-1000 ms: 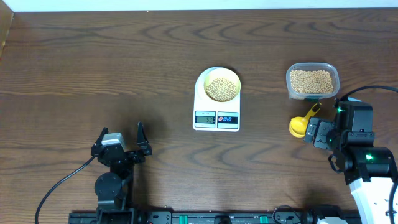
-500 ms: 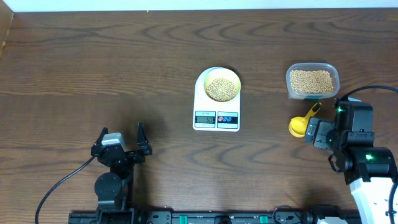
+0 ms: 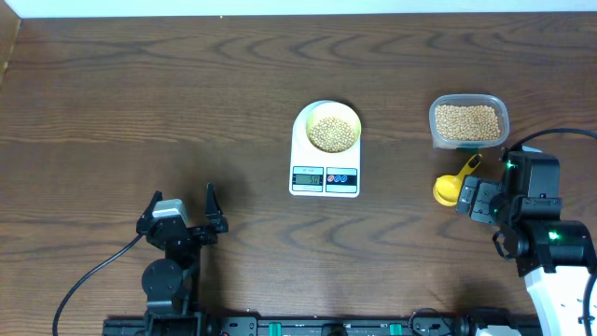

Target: Scoop item into bowl and weigh 50g on scale

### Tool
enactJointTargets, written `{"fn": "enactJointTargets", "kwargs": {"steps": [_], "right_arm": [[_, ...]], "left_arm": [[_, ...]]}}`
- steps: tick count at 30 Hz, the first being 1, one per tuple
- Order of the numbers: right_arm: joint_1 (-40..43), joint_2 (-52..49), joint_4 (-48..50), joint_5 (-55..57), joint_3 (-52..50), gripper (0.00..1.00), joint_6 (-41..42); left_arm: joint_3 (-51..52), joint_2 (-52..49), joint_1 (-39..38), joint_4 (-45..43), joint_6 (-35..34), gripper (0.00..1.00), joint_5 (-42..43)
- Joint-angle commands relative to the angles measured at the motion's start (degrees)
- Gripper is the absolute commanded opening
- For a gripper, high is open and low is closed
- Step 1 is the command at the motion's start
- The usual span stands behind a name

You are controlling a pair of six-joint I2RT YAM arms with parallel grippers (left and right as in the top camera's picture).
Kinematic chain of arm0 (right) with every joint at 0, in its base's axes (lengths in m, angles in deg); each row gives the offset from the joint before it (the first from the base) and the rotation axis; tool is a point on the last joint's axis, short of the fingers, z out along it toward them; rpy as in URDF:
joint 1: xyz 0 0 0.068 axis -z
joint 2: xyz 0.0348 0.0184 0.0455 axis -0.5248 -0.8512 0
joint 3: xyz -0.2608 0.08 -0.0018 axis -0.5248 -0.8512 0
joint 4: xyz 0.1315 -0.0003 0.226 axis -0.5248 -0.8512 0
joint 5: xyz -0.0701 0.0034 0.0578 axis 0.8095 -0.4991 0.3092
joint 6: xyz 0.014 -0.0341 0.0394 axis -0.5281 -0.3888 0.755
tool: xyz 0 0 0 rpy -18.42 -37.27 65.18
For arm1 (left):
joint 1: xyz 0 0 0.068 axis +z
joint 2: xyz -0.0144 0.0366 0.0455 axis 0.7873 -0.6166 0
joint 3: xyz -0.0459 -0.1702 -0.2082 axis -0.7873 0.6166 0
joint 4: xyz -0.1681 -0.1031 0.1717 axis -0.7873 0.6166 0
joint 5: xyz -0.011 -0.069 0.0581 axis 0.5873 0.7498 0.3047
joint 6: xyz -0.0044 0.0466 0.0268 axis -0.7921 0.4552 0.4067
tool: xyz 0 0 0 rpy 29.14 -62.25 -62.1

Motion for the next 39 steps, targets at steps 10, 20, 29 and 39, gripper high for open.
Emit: {"fn": "enactJointTargets", "kwargs": {"steps": [10, 20, 29, 39], "right_arm": [[0.2, 6.5, -0.1, 0.7, 0.4, 0.99, -0.6], [0.2, 21.2, -0.1, 0.7, 0.4, 0.99, -0.6], [0.2, 30.5, 4.6, -0.6, -6.3, 0.99, 2.6], [-2.1, 41.1, 43.6, -0.4, -31.1, 0.99, 3.3]], "left_arm": [[0.8, 0.3, 0.3, 2.7, 0.7, 0.97, -1.0], [0.8, 0.3, 0.3, 2.7, 0.7, 0.98, -1.0], [0.8, 0.3, 0.3, 2.7, 0.7, 0.98, -1.0], [0.8, 0.3, 0.3, 2.7, 0.7, 0.98, -1.0]]}}
